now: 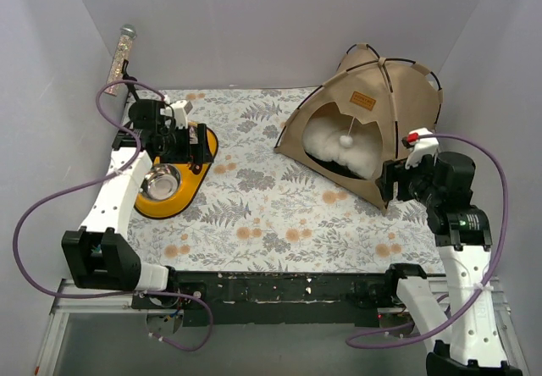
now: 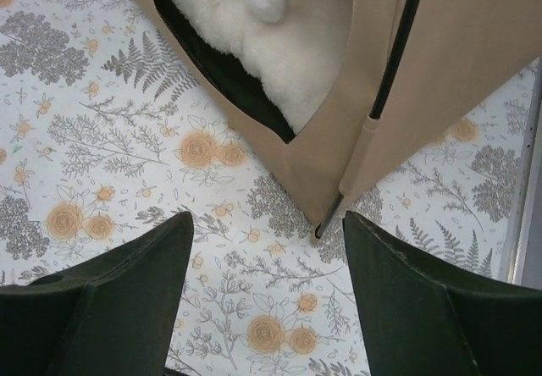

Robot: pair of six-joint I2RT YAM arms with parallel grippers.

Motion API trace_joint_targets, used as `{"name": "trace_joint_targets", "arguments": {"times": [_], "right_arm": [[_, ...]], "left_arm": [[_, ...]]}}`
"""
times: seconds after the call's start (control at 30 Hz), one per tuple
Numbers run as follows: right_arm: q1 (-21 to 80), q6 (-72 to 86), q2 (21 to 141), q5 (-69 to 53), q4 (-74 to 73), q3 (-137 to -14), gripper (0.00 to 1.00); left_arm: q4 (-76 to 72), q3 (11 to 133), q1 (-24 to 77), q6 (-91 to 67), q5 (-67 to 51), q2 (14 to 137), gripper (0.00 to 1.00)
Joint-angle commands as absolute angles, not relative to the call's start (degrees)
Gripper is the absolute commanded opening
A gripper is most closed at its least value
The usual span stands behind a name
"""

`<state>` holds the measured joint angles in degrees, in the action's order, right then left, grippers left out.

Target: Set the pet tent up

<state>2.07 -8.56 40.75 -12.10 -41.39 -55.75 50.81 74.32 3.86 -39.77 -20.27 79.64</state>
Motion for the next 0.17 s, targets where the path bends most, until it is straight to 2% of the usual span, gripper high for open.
{"name": "trace_joint_targets", "arguments": {"times": [0.0,0.13], "right_arm": [[0.2,-8.3,38.0,-13.5,-42.3,-54.4,0.79],[-2.0,-8.6,37.4,-14.3,-43.3,-55.1,0.79]], "left_arm": [[47.1,73.7,3.7,-38.6,-19.4,73.7,0.98],[46.7,75.1,3.8,-37.8,-18.5,72.0,0.98]]}}
